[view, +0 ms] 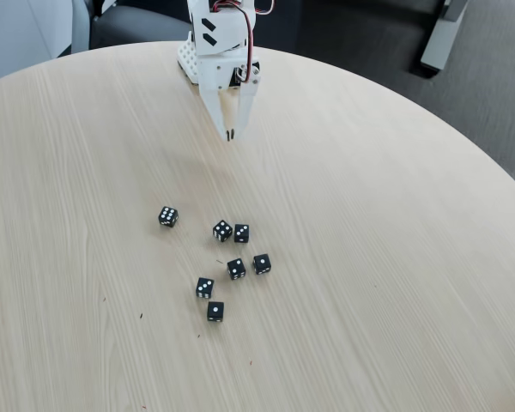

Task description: Pick up the dice with number 6

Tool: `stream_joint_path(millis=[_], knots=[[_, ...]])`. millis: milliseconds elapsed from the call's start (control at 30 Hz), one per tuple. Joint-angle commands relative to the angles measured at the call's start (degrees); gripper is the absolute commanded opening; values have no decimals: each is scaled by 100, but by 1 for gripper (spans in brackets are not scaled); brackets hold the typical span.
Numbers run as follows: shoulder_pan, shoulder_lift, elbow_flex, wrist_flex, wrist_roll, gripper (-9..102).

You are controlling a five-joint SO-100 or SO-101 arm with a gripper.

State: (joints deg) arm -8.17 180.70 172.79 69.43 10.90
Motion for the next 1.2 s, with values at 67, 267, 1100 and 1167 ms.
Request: stream_joint_path(millis=[67, 267, 1100, 1167], knots=[[-53, 18, -35, -18, -9, 1], [-70, -26, -44, -26, -44, 0], [-62, -4913, -3524, -35, 1477, 0], [-26, -5467, -4061, -35, 1775, 0]])
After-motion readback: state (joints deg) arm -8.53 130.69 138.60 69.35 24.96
